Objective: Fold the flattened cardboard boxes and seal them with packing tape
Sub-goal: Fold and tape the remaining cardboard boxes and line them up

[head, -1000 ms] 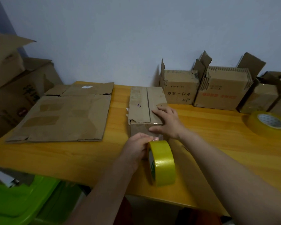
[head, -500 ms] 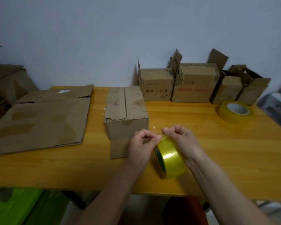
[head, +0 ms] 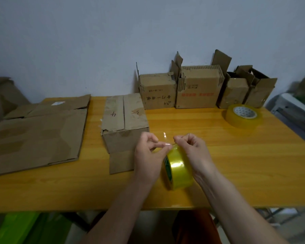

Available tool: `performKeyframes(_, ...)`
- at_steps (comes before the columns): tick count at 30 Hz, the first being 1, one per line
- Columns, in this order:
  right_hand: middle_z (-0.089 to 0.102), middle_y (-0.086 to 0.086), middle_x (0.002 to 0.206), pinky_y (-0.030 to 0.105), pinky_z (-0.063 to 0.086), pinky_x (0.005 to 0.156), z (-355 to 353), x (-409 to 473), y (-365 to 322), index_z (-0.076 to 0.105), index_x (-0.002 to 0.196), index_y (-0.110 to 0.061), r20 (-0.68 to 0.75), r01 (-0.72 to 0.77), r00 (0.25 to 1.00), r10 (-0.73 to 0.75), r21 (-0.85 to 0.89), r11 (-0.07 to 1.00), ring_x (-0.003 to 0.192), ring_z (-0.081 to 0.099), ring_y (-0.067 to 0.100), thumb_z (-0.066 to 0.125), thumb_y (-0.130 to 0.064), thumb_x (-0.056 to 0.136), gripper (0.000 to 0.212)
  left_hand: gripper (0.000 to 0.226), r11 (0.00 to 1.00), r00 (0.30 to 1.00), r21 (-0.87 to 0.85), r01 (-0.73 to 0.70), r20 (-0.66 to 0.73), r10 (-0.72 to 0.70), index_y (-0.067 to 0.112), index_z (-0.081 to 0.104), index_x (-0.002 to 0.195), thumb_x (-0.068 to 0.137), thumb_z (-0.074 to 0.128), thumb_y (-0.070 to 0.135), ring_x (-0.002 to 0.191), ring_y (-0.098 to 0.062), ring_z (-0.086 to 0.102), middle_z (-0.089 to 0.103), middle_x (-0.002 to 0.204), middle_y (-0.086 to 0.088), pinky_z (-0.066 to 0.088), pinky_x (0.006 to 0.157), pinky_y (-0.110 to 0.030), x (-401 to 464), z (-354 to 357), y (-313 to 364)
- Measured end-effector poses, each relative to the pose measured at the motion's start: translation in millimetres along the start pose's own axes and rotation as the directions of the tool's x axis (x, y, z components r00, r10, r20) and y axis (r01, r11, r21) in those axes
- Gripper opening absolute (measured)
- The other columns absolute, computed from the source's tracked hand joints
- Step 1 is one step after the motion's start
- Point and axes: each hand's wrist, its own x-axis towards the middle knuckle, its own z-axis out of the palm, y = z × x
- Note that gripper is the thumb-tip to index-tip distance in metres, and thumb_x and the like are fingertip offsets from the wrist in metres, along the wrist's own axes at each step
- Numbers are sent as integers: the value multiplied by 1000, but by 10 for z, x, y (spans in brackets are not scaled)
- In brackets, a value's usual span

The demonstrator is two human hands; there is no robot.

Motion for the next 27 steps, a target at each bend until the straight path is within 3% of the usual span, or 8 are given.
performKeyframes(4, 65, 1, 90, 34, 44, 88, -59, -13, 19, 54, 70, -13, 58, 106, 993, -104, -31, 994, 92, 59, 15, 61, -13, 91, 22, 28, 978, 992, 174, -118, -11, 122, 27, 71, 103, 78, 79, 19, 90, -4, 65, 69, 83, 13, 51, 89, -29, -7, -3, 5)
performKeyframes(9, 59, 4, 107, 24, 42, 88, -164, 8, 5, 58, 72, -14, 110, 280, 958, -265, -172, 944, 101, 55, 7, 63, -14, 89, 18, 10, 783, 880, 468, -410, -23, 475, 19, 77, 80, 72, 82, 15, 86, -11, 49, 58, 80, 16, 50, 76, -33, 30, 73, 60)
performKeyframes(13, 56, 2, 110, 26, 43, 90, -381, 54, -85, 61, 81, -8, 88, 345, 938, -334, -321, 882, 106, 53, 10, 64, -18, 88, 13, 8, 776, 903, 521, -355, -24, 429, 25, 75, 74, 71, 82, 25, 113, -10, 35, 53, 117, 3, 36, 92, -30, 93, 241, 110)
performKeyframes(16, 49, -1, 116, 15, 45, 82, -588, 35, -134, 60, 90, -26, 46, 302, 950, -308, -380, 874, 110, 52, 13, 66, -20, 87, 8, 5, 817, 906, 408, -408, 70, 418, 19, 73, 76, 77, 78, 20, 92, -12, 50, 60, 89, 7, 46, 77, -36, 133, 470, 154)
performKeyframes(19, 43, -15, 121, 16, 44, 78, -791, -47, -129, 38, 137, -43, 29, 245, 965, -261, -456, 856, 107, 52, 8, 70, -30, 83, 64, 4, 910, 958, 302, -286, 64, 280, 21, 71, 79, 83, 73, 21, 79, -11, 59, 64, 83, 7, 53, 71, -34, 207, 721, 147)
performKeyframes(21, 44, -24, 121, 28, 48, 84, -937, -71, -89, 25, 148, -33, 5, 154, 984, -177, -523, 838, 107, 52, 8, 75, -34, 78, 86, 7, 963, 983, 194, -186, 28, 184, 21, 71, 78, 85, 72, 19, 75, -6, 61, 68, 84, 4, 52, 69, -26, 226, 890, 114)
performKeyframes(24, 71, 6, 97, 41, 52, 76, -1116, -20, -19, 68, 107, -12, -44, 52, 995, -90, -546, 836, 88, 65, 22, 84, -28, 70, 43, 11, 990, 990, 47, -135, 47, 133, 23, 70, 78, 85, 72, 14, 68, -2, 55, 66, 81, 3, 44, 66, -21, 174, 1059, 34)
performKeyframes(27, 58, -4, 76, 37, 44, 66, -1180, 1, 14, 55, 84, -14, -27, 88, 986, -163, -747, 658, 75, 55, 20, 82, -29, 72, 34, 36, 957, 985, 236, -169, 72, 156, 32, 63, 118, 86, 70, 16, 74, -6, 47, 50, 91, 8, 45, 71, -28, 162, 1058, -42)
